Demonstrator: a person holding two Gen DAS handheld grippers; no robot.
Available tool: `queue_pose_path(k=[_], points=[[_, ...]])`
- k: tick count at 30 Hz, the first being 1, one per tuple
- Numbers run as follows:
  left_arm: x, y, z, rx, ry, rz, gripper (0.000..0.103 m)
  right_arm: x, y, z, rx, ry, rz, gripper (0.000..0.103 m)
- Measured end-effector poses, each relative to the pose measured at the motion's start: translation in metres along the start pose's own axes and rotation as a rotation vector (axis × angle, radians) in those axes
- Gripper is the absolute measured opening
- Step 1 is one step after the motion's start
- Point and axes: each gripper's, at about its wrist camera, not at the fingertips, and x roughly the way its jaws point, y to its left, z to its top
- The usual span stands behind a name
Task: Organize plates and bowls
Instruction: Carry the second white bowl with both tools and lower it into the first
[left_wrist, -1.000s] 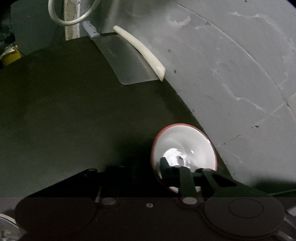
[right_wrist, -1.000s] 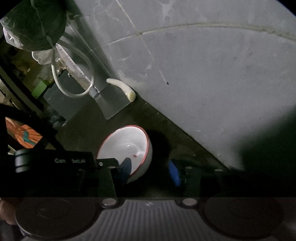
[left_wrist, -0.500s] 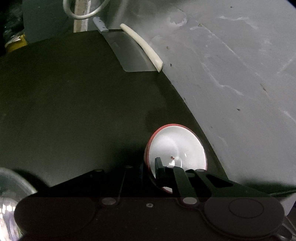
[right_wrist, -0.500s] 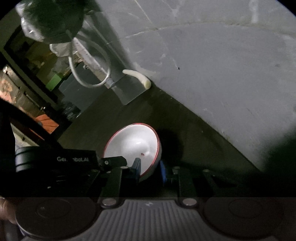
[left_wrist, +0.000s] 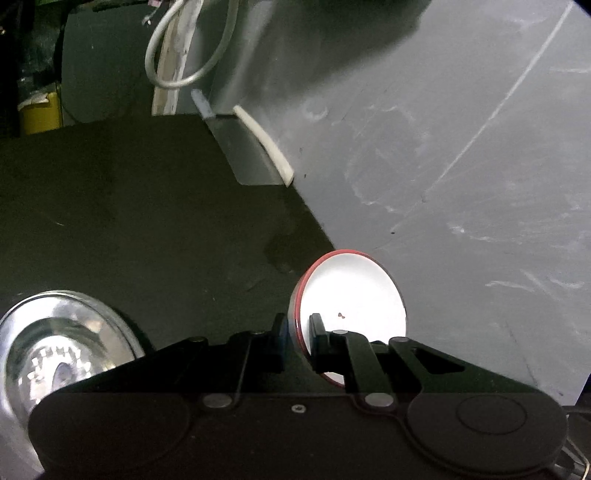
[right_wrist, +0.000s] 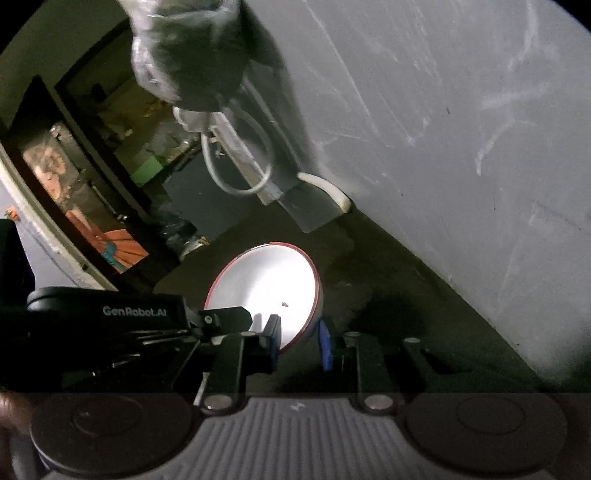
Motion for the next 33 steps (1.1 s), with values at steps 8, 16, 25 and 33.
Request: queue_pose_path(k=[8, 16, 25, 33], points=[[-0.043, 0.010, -0.033, 0.017, 0.054, -0.027, 0.013, -0.036, 0.018, -0.029, -0.064, 0.039, 0.039, 0.025], [-0.065, 0.025, -0.084, 0.010, 0.123, -0.012, 0.013, -0.060, 0.033, -0.071, -0.146, 0.135, 0.061, 0.025], [-0.076, 0.039, -0.106, 0.001, 0.164, 0.004, 0.015, -0.065, 0.047, -0.087, -0.178, 0.209, 0.060, 0.027], [-0.068, 0.046, -0.111, -0.013, 0.220, -0.007, 0.017, -0.061, 0.048, -0.094, -0.173, 0.249, 0.026, 0.027]])
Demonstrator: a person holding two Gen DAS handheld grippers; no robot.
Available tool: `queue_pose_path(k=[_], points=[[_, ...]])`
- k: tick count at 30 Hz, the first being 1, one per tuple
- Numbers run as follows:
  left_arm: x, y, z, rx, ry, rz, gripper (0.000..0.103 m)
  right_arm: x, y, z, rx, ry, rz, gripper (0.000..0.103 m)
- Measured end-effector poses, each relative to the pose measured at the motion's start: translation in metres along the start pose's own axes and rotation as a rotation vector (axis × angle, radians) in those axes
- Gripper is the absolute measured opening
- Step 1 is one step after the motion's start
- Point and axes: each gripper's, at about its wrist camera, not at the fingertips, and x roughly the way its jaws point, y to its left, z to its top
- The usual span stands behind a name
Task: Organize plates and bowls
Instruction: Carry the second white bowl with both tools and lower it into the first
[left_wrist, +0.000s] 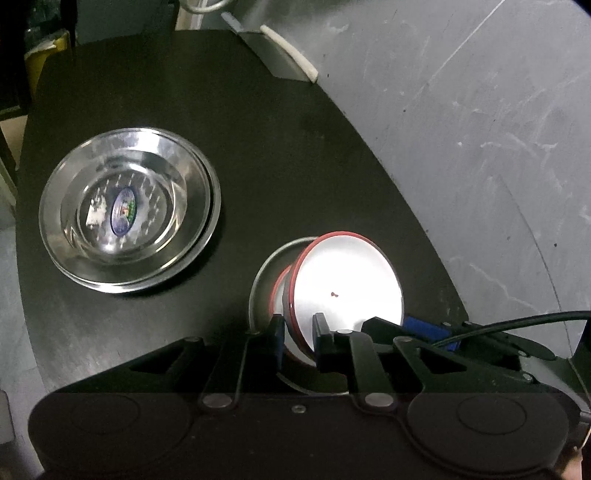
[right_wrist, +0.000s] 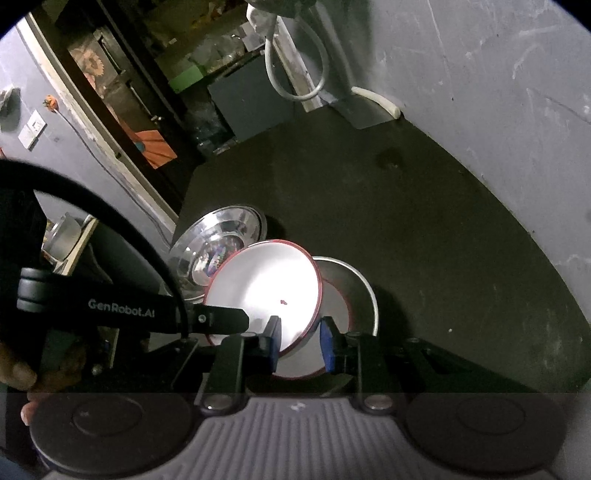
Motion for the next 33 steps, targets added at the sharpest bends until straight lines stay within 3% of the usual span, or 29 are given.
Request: queue_pose_path(k=[33], points=[[0.021, -0.003, 0.004, 0.000, 0.056, 0.037, 0.018, 0.019, -0.006, 0.002, 0.002, 0.079, -0.006, 0.027]])
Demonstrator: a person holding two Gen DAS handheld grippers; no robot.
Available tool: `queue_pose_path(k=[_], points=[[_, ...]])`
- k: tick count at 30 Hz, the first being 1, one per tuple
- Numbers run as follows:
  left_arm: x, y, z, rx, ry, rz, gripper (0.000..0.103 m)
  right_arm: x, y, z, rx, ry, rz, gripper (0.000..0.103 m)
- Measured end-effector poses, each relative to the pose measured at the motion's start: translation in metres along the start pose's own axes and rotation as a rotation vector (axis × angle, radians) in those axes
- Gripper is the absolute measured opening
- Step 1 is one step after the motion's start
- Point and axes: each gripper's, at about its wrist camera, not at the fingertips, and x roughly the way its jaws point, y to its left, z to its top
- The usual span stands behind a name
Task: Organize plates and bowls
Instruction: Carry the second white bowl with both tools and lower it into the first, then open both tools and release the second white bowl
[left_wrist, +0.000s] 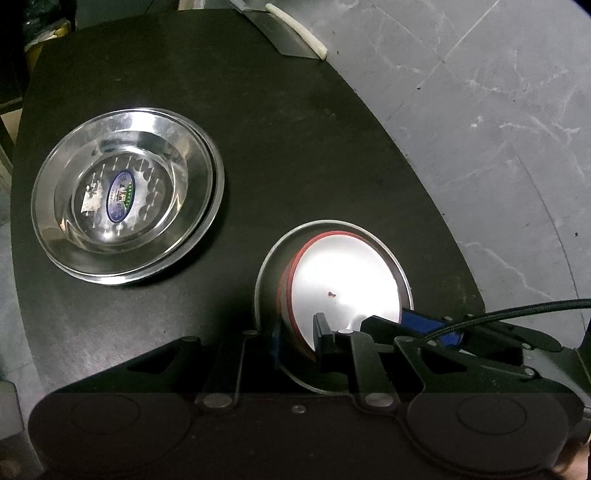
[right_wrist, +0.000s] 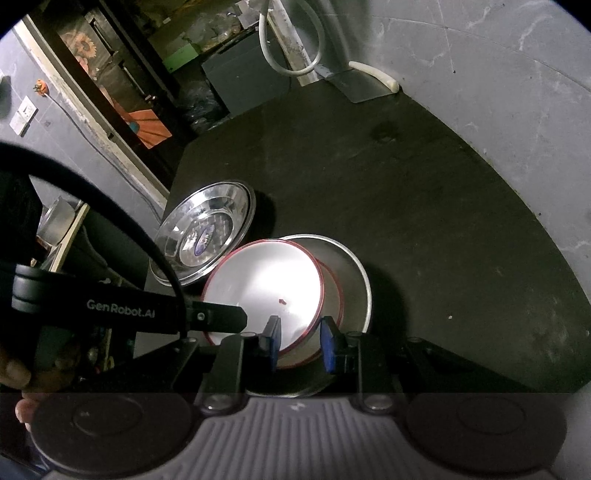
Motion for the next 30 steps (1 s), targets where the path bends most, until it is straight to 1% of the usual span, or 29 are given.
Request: queue_pose_path(k=[4, 8, 19, 21, 27, 28, 30], points=[[0.000, -0.002, 0.000, 0.003, 0.000, 0.004, 0.020, 0.000, -0.001, 0.000, 0.000, -0.003, 0.003, 0.029], [0.001, -0.001, -0.001, 0.002, 0.002, 0.002, 0.020, 0.000, -0.001, 0.000, -0.003, -0.002, -0.017, 0.036], [0.001, 0.000, -0.001, -0.003, 0.002, 0.004, 0.020, -0.001, -0.003, 0.000, -0.005, -0.004, -0.005, 0.036], [0.001, 0.000, 0.000, -0.003, -0.004, 0.004, 0.021, -0.003, -0.003, 0.000, -0.011, -0.013, -0.006, 0.037], [-0.007, 0.000, -0.001, -0.003, -0.032, 0.005, 0.029, -0.007, -0.003, 0.001, -0.019, -0.031, -0.012, 0.037], [-0.009, 0.000, -0.001, -0.001, -0.039, 0.004, 0.032, -0.009, -0.003, 0.002, -0.020, -0.039, -0.014, 0.038], [-0.013, 0.001, 0.001, -0.001, -0.058, -0.002, 0.041, -0.013, -0.003, 0.002, -0.023, -0.057, -0.018, 0.044]])
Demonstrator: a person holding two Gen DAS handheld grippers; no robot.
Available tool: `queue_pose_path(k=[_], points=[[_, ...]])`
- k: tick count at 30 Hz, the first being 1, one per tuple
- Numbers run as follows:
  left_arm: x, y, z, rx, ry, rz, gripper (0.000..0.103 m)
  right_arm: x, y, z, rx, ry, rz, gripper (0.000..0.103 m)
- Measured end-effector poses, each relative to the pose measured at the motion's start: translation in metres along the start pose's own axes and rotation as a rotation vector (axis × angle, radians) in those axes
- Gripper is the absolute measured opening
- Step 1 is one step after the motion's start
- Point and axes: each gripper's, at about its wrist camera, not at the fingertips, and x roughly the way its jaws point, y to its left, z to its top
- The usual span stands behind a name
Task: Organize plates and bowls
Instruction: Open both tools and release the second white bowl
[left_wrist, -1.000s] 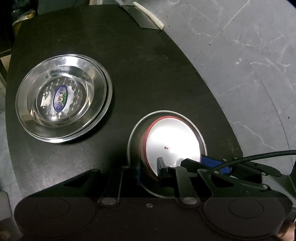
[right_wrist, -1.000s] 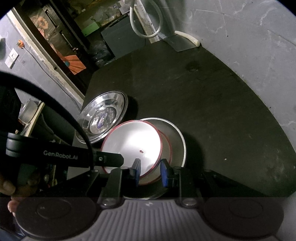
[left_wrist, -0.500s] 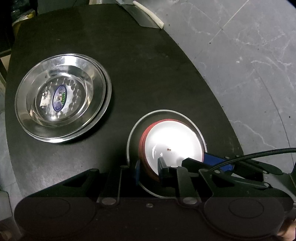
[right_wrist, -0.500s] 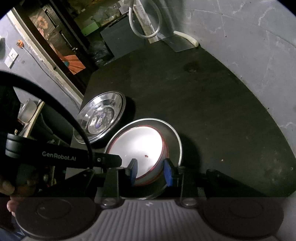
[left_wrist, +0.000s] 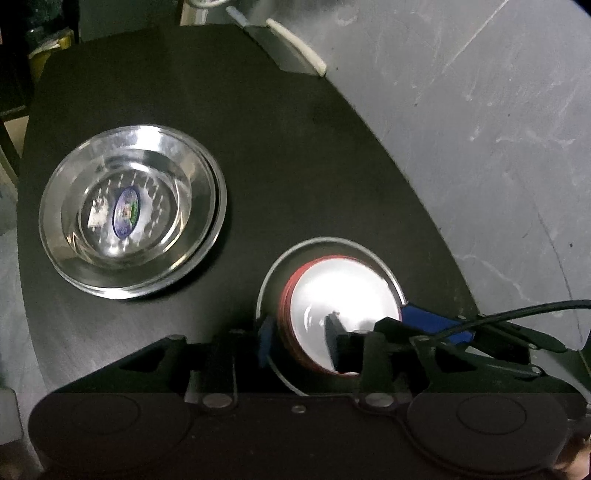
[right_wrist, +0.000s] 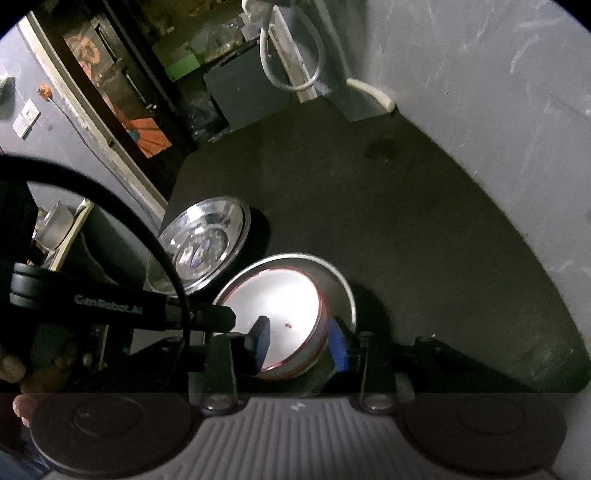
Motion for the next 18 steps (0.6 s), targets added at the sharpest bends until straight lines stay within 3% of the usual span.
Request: queue_pose_path(k=[2, 5, 11, 15, 18], points=[[-0.006, 0.001, 0.001, 0.005, -0.024, 0.008, 0.056, -0.005, -0.001, 0.001, -0.006, -0.019, -0.004, 0.046], [-0.014, 0.000, 0.002, 0.016, -0.055, 0.011, 0.068, -0.009, -0.002, 0.002, -0.012, -0.035, -0.007, 0.050], [-0.023, -0.001, 0.002, 0.026, -0.116, 0.027, 0.097, -0.017, -0.004, 0.004, -0.018, -0.070, -0.031, 0.074], [-0.028, 0.003, 0.002, 0.012, -0.151, 0.034, 0.102, -0.022, -0.012, 0.006, -0.005, -0.095, -0.047, 0.095], [-0.030, 0.009, -0.002, 0.007, -0.159, 0.047, 0.102, -0.026, -0.018, 0.006, 0.012, -0.113, -0.069, 0.103]])
